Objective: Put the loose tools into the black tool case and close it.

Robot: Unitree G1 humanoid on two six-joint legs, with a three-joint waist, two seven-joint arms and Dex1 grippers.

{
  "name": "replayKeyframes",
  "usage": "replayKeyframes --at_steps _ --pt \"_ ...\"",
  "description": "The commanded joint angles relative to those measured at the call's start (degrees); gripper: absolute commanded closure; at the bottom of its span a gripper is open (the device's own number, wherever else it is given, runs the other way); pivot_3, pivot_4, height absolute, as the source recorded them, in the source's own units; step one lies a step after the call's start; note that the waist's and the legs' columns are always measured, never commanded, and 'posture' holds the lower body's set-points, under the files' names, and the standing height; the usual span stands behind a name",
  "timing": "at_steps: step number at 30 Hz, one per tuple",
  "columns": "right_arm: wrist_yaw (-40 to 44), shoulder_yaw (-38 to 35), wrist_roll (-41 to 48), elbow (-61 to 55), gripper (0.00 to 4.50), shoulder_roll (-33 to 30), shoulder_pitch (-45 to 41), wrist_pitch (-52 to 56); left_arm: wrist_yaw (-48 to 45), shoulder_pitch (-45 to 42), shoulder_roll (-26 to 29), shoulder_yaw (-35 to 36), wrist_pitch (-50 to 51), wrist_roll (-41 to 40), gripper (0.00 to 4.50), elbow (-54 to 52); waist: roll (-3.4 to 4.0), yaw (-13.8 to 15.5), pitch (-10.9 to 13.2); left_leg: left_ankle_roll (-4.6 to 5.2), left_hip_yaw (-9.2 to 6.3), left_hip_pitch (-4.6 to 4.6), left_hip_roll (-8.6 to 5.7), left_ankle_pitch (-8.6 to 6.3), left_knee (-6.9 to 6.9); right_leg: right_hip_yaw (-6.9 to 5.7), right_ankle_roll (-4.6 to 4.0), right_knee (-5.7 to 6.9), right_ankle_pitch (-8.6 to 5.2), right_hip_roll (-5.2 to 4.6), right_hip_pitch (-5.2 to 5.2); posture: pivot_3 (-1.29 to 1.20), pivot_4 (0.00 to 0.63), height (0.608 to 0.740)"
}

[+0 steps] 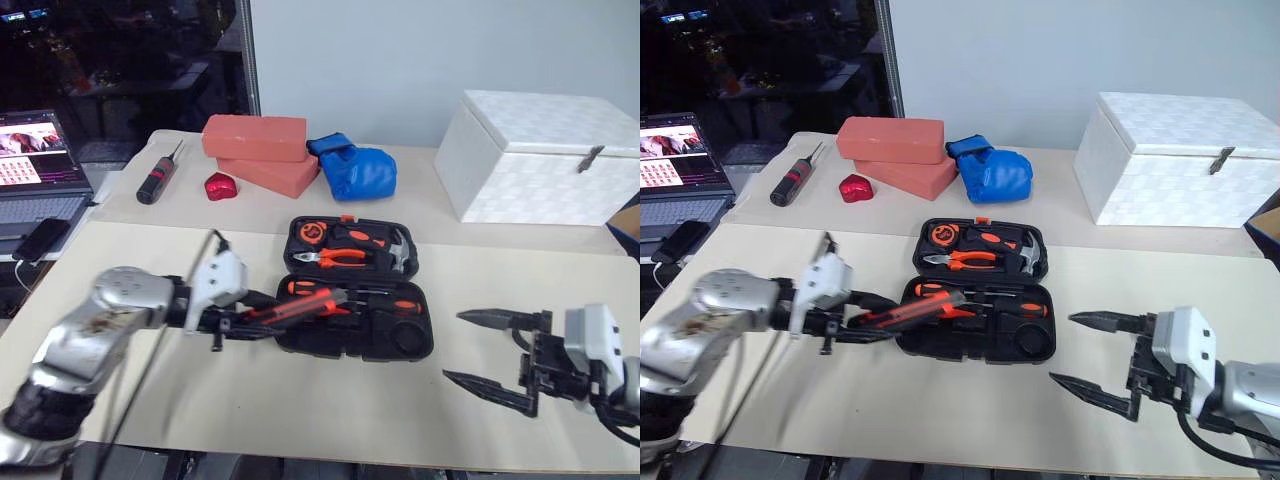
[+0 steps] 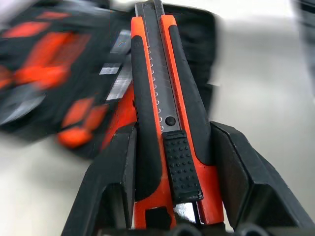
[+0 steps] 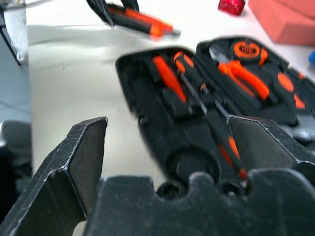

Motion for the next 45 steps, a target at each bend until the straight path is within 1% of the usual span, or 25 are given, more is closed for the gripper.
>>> replayKeyframes --at_steps 1,5,8,12,18,20,21,22,23,26,27,28,30,31,33,34,35,36,37,39,42,43,45 --pt "2.4 -6.2 2.3 -0.8 0.0 -1.8 1.2 -0.1 -0.8 -6.8 -3.8 -6.9 -3.0 5.3 2.75 4.3 -0.02 -0.1 0.0 0.0 -0.02 -0.01 0.0 0.0 0.02 0.0 0.0 0.03 0.01 0.03 0.01 0.0 0.15 0.74" --pt "2.8 -8.4 3.2 -1.9 0.0 -2.5 2.5 1.2 -1.8 -10.8 -7.0 -12.0 -4.7 9.2 2.75 8.9 -0.02 -0.5 0.0 0.01 -0.06 0.0 0.01 0.0 0.02 0.01 0.01 0.09 0.01 0.07 0.01 0.0 0.15 0.74" --pt "2.4 -8.7 3.3 -2.5 0.0 -2.7 2.6 1.9 -3.2 -12.6 -7.8 -14.7 -5.9 11.9 2.75 11.6 -0.02 -0.7 0.0 0.01 -0.11 -0.03 0.0 0.0 0.02 0.0 0.04 0.08 -0.01 0.08 0.01 0.0 0.15 0.74" --pt "1.3 -8.9 3.9 -3.7 0.0 -2.9 2.7 3.0 -5.4 -13.8 -8.2 -16.3 -5.5 13.0 2.75 12.5 -0.03 -0.9 0.0 0.01 -0.16 -0.04 -0.01 0.01 0.02 -0.01 0.07 0.09 -0.02 0.08 0.03 0.0 0.15 0.74" --pt "0.0 -8.6 3.9 -4.8 0.0 -2.8 3.2 3.8 -6.9 -13.8 -8.6 -17.2 -3.5 13.4 2.75 10.7 -0.02 -0.9 0.0 0.01 -0.19 -0.02 -0.03 0.01 0.03 -0.01 0.07 0.1 -0.02 0.07 0.06 0.0 0.15 0.74" --pt "-0.2 -8.6 3.9 -5.0 0.0 -2.7 3.3 4.0 -6.0 -14.0 -9.2 -16.0 -4.1 13.4 1.74 11.5 -0.02 -0.9 0.0 0.01 -0.19 -0.03 -0.03 0.0 0.03 -0.01 0.09 0.1 -0.04 0.07 0.06 0.0 0.15 0.74" --pt "-0.3 -8.5 3.9 -5.1 0.0 -2.7 3.3 4.1 -5.9 -14.1 -9.4 -15.5 -4.2 13.2 1.66 11.8 -0.02 -0.9 0.0 0.01 -0.2 -0.03 -0.04 0.0 0.03 -0.01 0.1 0.1 -0.04 0.07 0.06 0.0 0.15 0.74" --pt "-0.4 -8.5 3.9 -5.1 0.0 -2.7 3.4 4.1 -5.8 -14.1 -9.8 -14.1 -3.6 11.8 1.17 11.8 -0.02 -0.9 0.0 0.01 -0.2 -0.04 -0.04 0.0 0.03 -0.01 0.11 0.09 -0.04 0.07 0.07 0.0 0.15 0.74" --pt "-0.5 -8.4 3.9 -5.2 0.0 -2.7 3.3 4.1 -5.9 -14.2 -10.5 -11.2 -1.6 8.5 0.86 11.3 -0.03 -0.9 0.0 0.01 -0.2 -0.05 -0.04 0.0 0.03 -0.01 0.11 0.1 -0.05 0.07 0.06 0.0 0.15 0.74" --pt "-0.8 -8.0 3.9 -5.0 0.0 -2.7 3.0 4.2 -5.8 -14.9 -11.8 -2.2 8.2 -2.2 0.86 10.6 -0.04 -1.0 0.0 0.02 -0.22 -0.07 -0.04 0.01 0.03 -0.02 0.11 0.12 -0.04 0.07 0.04 0.0 0.15 0.74" --pt "-0.9 -7.8 3.9 -5.0 0.0 -2.7 2.8 4.2 -4.8 -15.1 -12.5 0.5 11.4 -5.2 1.25 10.9 -0.04 -1.0 0.0 0.02 -0.22 -0.06 -0.03 0.01 0.04 -0.02 0.11 0.15 -0.04 0.08 0.03 0.0 0.15 0.74" --pt "-1.0 -7.5 3.9 -4.8 0.0 -2.7 2.6 4.1 -4.0 -14.5 -12.7 2.7 13.0 -7.3 1.4 11.0 -0.03 -1.1 0.0 0.02 -0.23 -0.05 -0.03 0.01 0.04 -0.02 0.11 0.19 -0.04 0.08 0.03 0.0 0.15 0.74" --pt "-1.1 -7.2 3.8 -4.6 0.0 -2.7 2.4 4.1 -2.8 -12.4 -12.6 4.9 13.3 -8.6 1.95 9.9 -0.03 -1.1 0.0 0.02 -0.26 0.02 -0.03 0.01 0.04 -0.03 0.11 0.24 -0.04 0.08 0.05 0.0 0.15 0.74" --pt "-1.2 -7.0 3.8 -4.5 0.0 -2.7 2.2 4.0 -2.1 -11.3 -12.4 5.4 13.8 -9.1 2.48 8.9 -0.02 -1.1 0.0 0.02 -0.27 0.05 -0.03 0.01 0.04 -0.04 0.11 0.25 -0.04 0.09 0.08 0.0 0.15 0.74" --pt "-1.5 -6.7 4.0 -4.4 0.0 -2.7 1.9 4.1 -0.5 -8.8 -11.8 5.6 13.7 -8.8 3.11 7.1 -0.02 -1.1 0.0 0.02 -0.27 0.09 -0.04 0.01 0.04 -0.03 0.11 0.24 -0.04 0.08 0.13 0.0 0.15 0.74" --pt "-1.6 -6.6 4.1 -4.3 0.0 -2.7 1.7 4.1 0.3 -7.6 -11.5 5.5 14.0 -8.7 3.64 6.3 -0.02 -1.1 0.0 0.02 -0.28 0.08 -0.04 0.01 0.04 -0.03 0.11 0.22 -0.04 0.08 0.13 0.0 0.15 0.74" --pt "-1.7 -6.4 4.1 -4.2 0.0 -2.8 1.6 4.1 1.0 -6.5 -11.3 5.3 13.7 -8.3 4.0 5.5 -0.03 -1.1 0.0 0.02 -0.27 0.08 -0.04 0.01 0.04 -0.03 0.11 0.22 -0.04 0.08 0.13 0.0 0.15 0.74" --pt "-1.7 -6.1 4.1 -4.2 0.0 -2.9 1.4 4.2 1.9 -4.8 -10.7 4.1 12.7 -6.8 4.27 4.6 -0.03 -1.1 0.0 0.02 -0.27 0.07 -0.04 0.01 0.04 -0.03 0.11 0.22 -0.04 0.08 0.12 0.0 0.15 0.74" --pt "-1.7 -5.8 4.0 -4.1 0.0 -2.9 1.2 4.2 2.8 -3.6 -10.4 2.7 11.9 -5.3 4.39 4.1 -0.03 -1.1 0.0 0.02 -0.27 0.05 -0.04 0.01 0.04 -0.03 0.11 0.22 -0.04 0.08 0.11 0.0 0.15 0.74" --pt "-1.7 -5.2 3.9 -3.9 0.0 -3.1 0.8 4.3 6.0 -2.5 -10.2 -1.2 11.2 -0.9 4.39 5.4 -0.03 -1.0 0.0 0.02 -0.28 0.06 -0.04 0.01 0.04 -0.03 0.1 0.22 -0.04 0.08 0.12 0.0 0.15 0.74" --pt "-1.6 -4.6 3.9 -4.0 0.0 -3.3 0.4 4.6 7.7 -1.5 -9.3 -7.5 9.1 5.4 4.39 8.1 -0.04 -0.8 0.0 0.02 -0.3 0.06 -0.07 0.02 0.04 -0.03 0.1 0.22 -0.04 0.08 0.14 0.0 0.15 0.74" --pt "-1.7 -4.6 4.0 -4.3 0.0 -3.3 0.5 4.9 6.8 -1.1 -8.2 -9.8 9.2 6.8 4.39 8.3 -0.03 -0.7 0.0 0.02 -0.31 0.05 -0.08 0.02 0.05 -0.02 0.09 0.22 -0.05 0.08 0.14 0.0 0.15 0.74" --pt "-1.6 -5.1 4.3 -5.0 0.0 -3.2 1.3 5.1 7.3 -0.2 -7.9 -11.4 7.7 8.6 4.39 8.8 -0.01 -0.8 -0.1 0.01 -0.31 0.13 -0.1 0.01 0.06 -0.01 0.09 0.17 -0.05 0.06 0.24 0.0 0.15 0.74"
